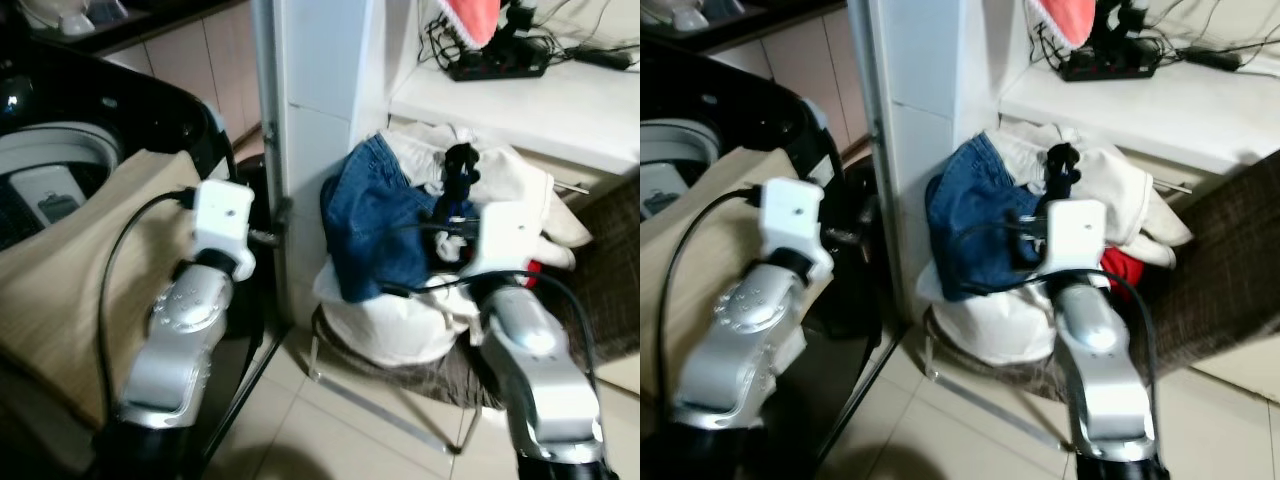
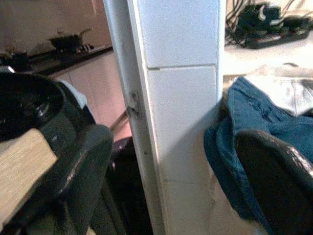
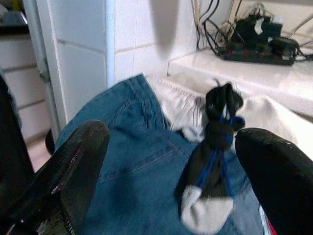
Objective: Clothes washing
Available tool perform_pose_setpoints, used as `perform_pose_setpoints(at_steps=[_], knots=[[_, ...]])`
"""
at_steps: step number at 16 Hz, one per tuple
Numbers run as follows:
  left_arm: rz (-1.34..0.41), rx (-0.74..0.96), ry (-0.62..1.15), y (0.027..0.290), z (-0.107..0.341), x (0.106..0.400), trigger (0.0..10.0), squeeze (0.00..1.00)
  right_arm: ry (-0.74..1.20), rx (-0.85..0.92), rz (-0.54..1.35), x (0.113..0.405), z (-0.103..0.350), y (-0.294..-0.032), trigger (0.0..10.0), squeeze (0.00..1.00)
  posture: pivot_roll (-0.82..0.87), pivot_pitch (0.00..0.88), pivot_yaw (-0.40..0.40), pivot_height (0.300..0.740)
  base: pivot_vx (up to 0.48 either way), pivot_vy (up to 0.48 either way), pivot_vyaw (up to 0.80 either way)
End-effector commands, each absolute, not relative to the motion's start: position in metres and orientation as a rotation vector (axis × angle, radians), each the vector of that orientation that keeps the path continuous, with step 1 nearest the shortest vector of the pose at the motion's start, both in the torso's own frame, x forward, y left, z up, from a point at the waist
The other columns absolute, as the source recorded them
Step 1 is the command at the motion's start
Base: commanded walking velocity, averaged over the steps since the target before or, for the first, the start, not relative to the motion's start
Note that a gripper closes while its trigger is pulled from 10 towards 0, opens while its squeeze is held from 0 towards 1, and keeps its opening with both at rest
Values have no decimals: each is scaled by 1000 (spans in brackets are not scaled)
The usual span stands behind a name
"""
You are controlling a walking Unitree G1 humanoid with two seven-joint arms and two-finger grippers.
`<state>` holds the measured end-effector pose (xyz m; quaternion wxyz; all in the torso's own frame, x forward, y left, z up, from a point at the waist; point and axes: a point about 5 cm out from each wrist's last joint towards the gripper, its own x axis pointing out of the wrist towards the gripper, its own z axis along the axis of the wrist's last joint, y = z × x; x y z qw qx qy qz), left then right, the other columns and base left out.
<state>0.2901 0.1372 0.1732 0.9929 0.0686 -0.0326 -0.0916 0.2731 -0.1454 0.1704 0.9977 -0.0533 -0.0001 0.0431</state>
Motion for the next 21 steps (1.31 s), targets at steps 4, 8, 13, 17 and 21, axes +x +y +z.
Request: perform_pose_setpoints(at_steps=[4, 8, 13, 17, 21], knots=[[-198, 135, -89, 134, 177, 286, 10000, 0, 7, -154, 112, 274, 167, -145, 10000, 0, -31, 0, -10, 740, 404, 0, 800], [-203, 97, -72, 135, 172, 276, 10000, 0, 27, -105, 105, 268, 162, -147, 10000, 0, -33, 0, -9, 740, 292, 0, 0], [-270, 90, -84, 126, 173, 272, 10000, 0, 60, -92, -94, 271, 159, -174, 10000, 0, -30, 0, -5, 740, 0, 0, 0], [-302, 103, -86, 124, 174, 273, 10000, 0, 77, -115, -246, 272, 159, -201, 10000, 1000, -31, 0, 0, 740, 0, 0, 0], [-324, 103, -85, 122, 174, 275, 10000, 0, 177, -131, -336, 269, 146, -218, 10000, 1000, -41, 0, 1, 740, 0, 0, 0]])
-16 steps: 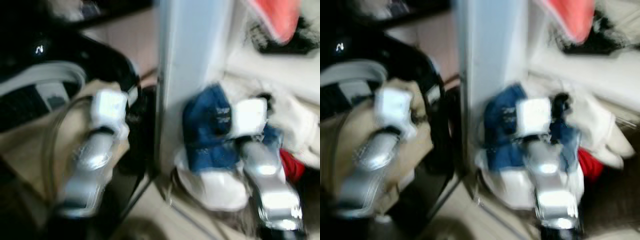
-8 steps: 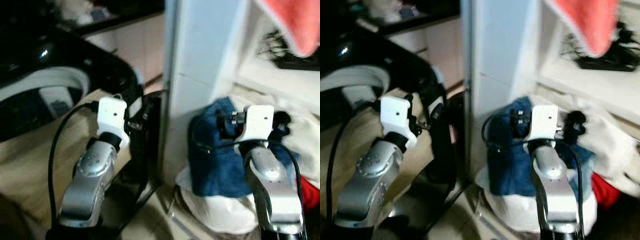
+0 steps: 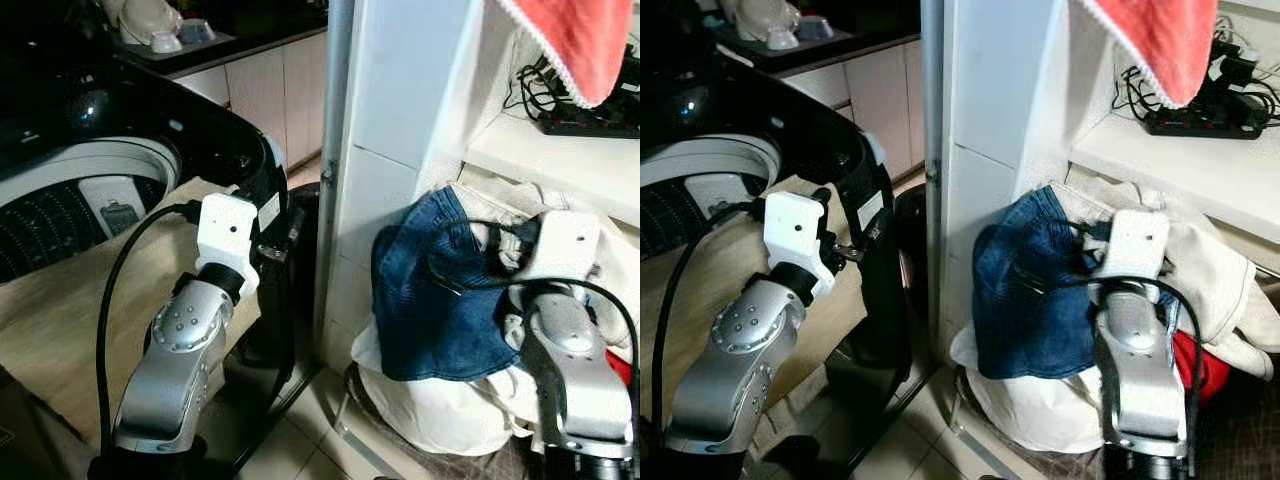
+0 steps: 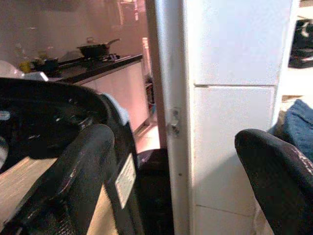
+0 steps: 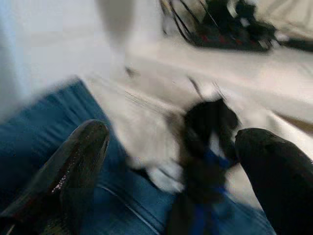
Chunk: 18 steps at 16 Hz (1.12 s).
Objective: Clothes washing
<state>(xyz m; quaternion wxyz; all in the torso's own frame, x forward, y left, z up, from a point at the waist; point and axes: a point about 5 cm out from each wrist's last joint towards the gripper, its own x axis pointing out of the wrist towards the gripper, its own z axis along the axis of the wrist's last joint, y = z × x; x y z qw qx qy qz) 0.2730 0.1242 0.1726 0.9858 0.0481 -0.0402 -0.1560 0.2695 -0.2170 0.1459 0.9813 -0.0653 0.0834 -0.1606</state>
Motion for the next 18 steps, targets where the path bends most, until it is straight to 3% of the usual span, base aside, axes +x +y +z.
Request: perform_pose_setpoints(at_steps=[1, 5, 6, 7, 10, 12, 18], knots=[[-369, 92, -85, 119, 174, 275, 10000, 0, 221, -151, -352, 270, 138, -226, 10000, 1000, -48, 0, 6, 740, 0, 0, 0], [-621, 74, -80, 99, 174, 263, 10000, 0, 266, -161, -403, 272, 119, -253, 10000, 1000, -53, 0, 9, 740, 0, 0, 0], [-661, 64, -81, 96, 174, 260, 10000, 0, 272, -150, -418, 272, 117, -259, 10000, 443, -54, 0, 9, 740, 0, 0, 0], [-707, 62, -78, 94, 173, 256, 10000, 0, 291, -119, -436, 272, 112, -267, 10000, 0, -53, 0, 10, 740, 0, 0, 0], [-759, 93, -72, 94, 170, 253, 10000, 0, 305, -26, -407, 275, 100, -276, 10000, 0, -44, 0, 5, 740, 0, 0, 0], [-767, 100, -68, 97, 170, 253, 10000, 0, 289, 19, -387, 279, 99, -278, 0, 0, -44, 0, 5, 740, 0, 0, 0], [-775, 111, -67, 98, 169, 252, 10000, 0, 271, 48, -352, 281, 93, -279, 0, 0, -39, 0, 7, 740, 0, 0, 0]])
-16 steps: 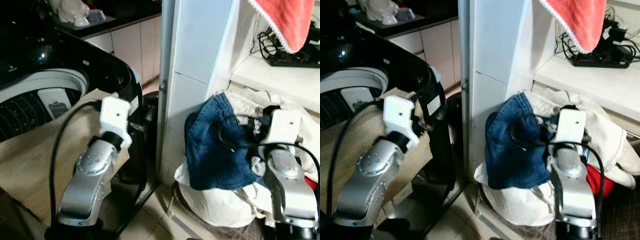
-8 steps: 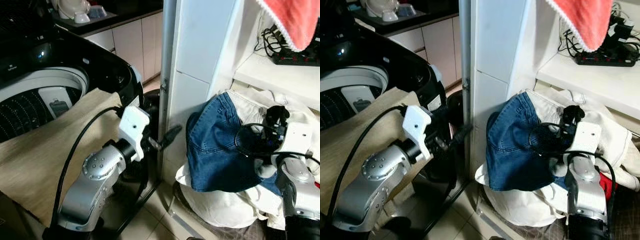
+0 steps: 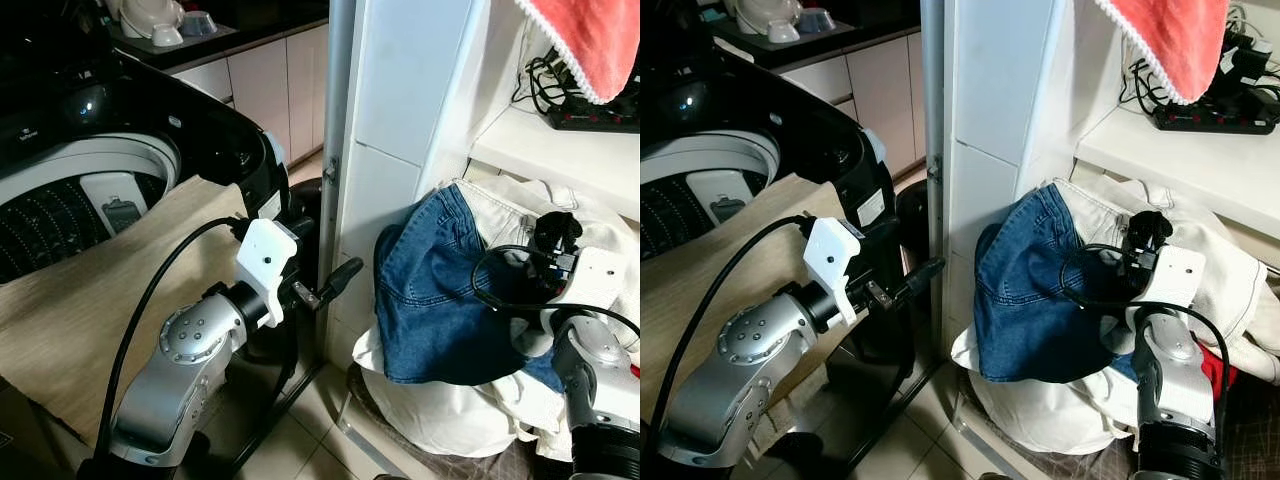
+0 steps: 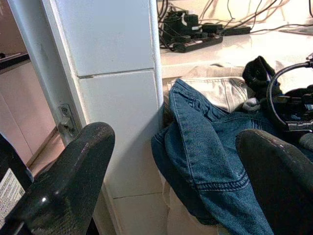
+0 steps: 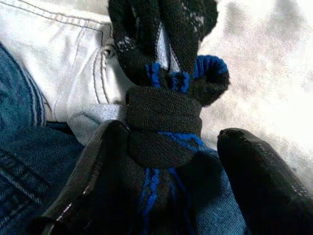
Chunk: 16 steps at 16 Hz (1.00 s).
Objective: Clothes washing
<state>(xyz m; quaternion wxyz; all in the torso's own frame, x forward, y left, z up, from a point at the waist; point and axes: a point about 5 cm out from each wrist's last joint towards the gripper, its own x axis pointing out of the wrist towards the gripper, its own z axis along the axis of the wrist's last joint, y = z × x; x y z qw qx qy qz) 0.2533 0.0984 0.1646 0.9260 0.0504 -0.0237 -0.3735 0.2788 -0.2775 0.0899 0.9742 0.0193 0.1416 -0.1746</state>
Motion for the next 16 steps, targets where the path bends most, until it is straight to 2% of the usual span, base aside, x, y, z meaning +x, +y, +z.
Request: perform_pose_setpoints(at_steps=[1, 14, 16], knots=[[-778, 112, -65, 98, 168, 252, 10000, 0, 274, 52, -352, 281, 91, -280, 0, 0, -39, 0, 7, 740, 0, 0, 0], [-821, 122, -51, 98, 167, 250, 10000, 0, 244, 116, -348, 279, 87, -269, 0, 0, -37, 0, 15, 740, 0, 0, 0], [-796, 101, -71, 100, 171, 252, 10000, 0, 147, 59, -391, 278, 104, -270, 0, 0, -37, 0, 15, 740, 0, 0, 0]])
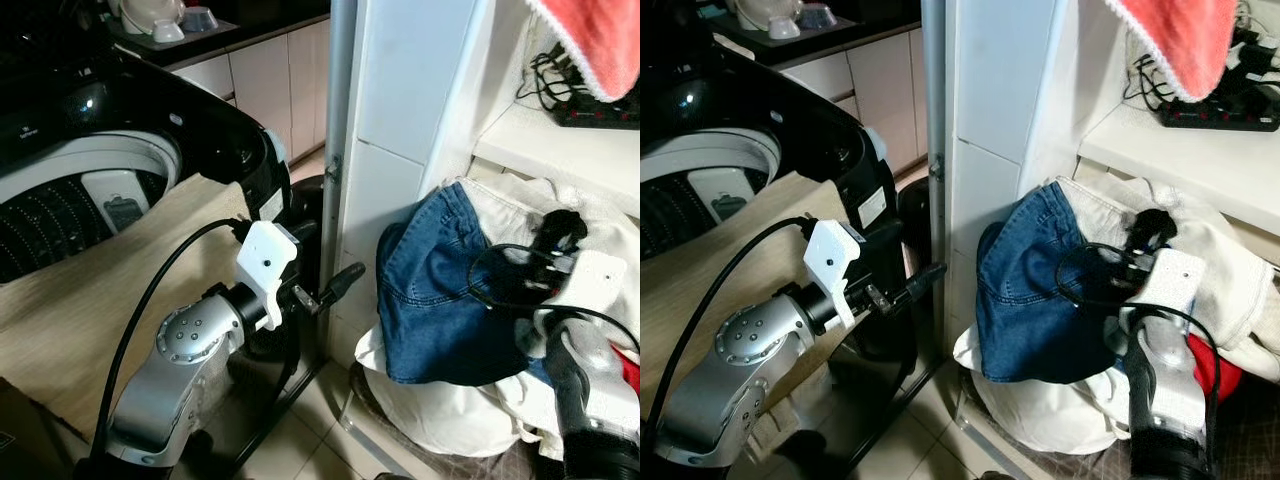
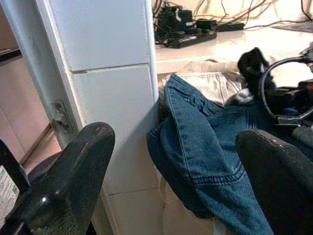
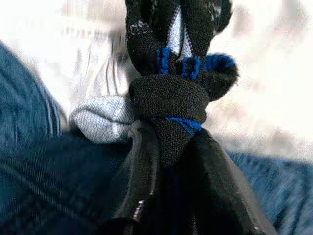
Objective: Clothes washing
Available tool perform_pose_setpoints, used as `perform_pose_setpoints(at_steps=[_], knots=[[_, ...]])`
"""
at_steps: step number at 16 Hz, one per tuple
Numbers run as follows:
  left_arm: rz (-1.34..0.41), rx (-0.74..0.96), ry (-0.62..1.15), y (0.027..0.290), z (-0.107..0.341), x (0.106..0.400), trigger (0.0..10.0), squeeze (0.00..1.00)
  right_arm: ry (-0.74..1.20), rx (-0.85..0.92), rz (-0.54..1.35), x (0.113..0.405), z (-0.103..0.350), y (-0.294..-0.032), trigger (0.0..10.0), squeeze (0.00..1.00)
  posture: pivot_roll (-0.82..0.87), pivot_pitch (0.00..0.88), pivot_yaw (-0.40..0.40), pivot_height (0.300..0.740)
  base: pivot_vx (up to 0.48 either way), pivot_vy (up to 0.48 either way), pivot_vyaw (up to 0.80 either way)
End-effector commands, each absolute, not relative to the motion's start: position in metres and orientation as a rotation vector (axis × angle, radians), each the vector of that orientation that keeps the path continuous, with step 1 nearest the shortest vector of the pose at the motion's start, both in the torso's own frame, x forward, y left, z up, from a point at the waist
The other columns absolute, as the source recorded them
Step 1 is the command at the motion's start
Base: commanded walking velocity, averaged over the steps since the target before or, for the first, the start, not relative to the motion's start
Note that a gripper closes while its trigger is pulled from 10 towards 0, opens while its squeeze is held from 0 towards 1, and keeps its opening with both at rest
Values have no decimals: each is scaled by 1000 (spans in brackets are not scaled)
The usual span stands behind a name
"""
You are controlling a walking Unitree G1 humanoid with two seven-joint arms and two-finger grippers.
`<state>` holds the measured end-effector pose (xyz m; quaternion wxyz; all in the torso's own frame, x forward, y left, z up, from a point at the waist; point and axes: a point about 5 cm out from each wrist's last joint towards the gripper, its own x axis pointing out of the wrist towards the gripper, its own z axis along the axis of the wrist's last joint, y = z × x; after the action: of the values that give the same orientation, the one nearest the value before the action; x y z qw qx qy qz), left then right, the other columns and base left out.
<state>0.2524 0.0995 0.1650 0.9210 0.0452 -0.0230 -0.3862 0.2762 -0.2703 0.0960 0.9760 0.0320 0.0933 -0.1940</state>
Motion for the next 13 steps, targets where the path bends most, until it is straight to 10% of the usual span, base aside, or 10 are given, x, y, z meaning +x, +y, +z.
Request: perform_pose_setpoints(at_steps=[1, 6, 8, 13], knots=[[-760, 70, -87, 102, 175, 255, 10000, 0, 54, -19, -405, 279, 122, -268, 0, 0, -37, 0, 15, 740, 0, 0, 0], [-678, -179, -141, 105, 207, 275, 10000, 0, -341, -320, -128, 282, 196, -211, 0, 0, -40, 0, 7, 740, 0, 0, 0], [-684, -273, -171, 101, 219, 282, 10000, 1000, -395, -430, 117, 282, 203, -176, 0, 0, -41, 0, 7, 740, 0, 0, 0], [-785, -616, -196, 83, 240, 283, 10000, 1000, -431, -603, 478, 284, 206, -118, 0, 0, -49, 0, -6, 740, 0, 0, 0]])
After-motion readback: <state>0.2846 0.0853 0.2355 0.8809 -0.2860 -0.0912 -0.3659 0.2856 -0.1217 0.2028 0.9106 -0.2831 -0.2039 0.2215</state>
